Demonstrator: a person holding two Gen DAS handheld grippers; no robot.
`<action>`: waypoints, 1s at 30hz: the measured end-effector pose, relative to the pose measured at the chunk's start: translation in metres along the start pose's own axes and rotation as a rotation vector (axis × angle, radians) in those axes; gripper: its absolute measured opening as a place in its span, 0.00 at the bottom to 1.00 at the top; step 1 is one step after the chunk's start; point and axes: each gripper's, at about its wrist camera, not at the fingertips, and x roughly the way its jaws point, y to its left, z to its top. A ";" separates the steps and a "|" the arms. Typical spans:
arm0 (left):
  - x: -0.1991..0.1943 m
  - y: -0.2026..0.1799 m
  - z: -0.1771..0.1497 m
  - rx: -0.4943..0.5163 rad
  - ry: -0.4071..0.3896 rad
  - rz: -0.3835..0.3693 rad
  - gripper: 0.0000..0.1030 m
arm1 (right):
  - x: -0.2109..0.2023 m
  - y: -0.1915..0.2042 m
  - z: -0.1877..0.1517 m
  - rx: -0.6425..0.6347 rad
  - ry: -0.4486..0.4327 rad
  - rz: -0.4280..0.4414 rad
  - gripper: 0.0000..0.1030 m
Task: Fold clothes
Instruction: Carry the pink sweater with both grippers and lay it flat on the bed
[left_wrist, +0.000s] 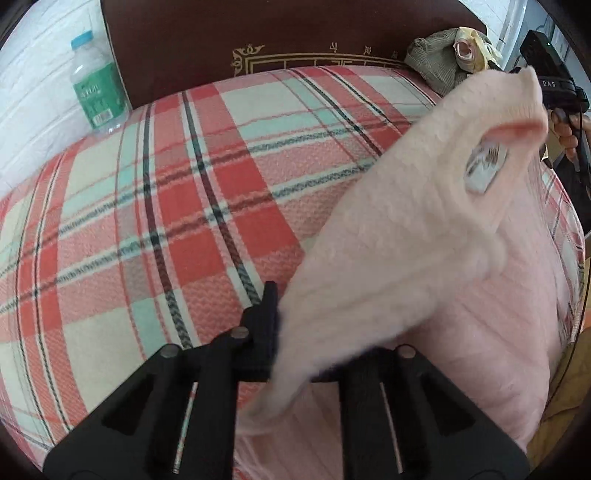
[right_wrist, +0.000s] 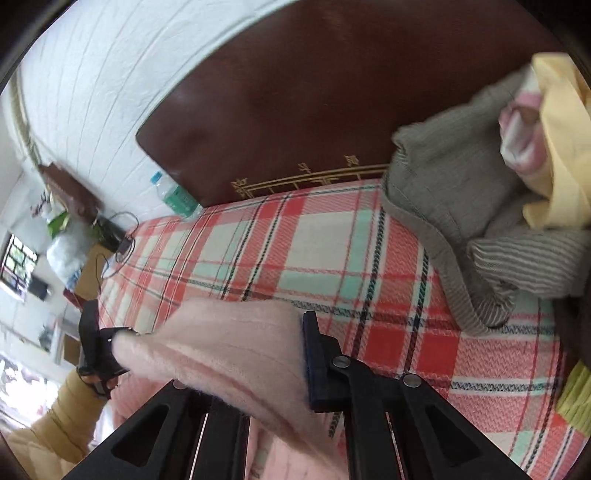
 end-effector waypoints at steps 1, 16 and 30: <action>-0.003 0.002 0.009 0.000 -0.009 0.021 0.11 | 0.002 -0.005 0.001 0.017 0.002 0.004 0.07; 0.010 0.050 0.126 -0.285 -0.076 0.213 0.49 | 0.040 -0.049 0.022 0.184 0.006 -0.206 0.44; -0.079 -0.024 -0.068 -0.175 -0.115 -0.018 0.69 | 0.011 0.087 -0.129 -0.337 0.160 0.048 0.69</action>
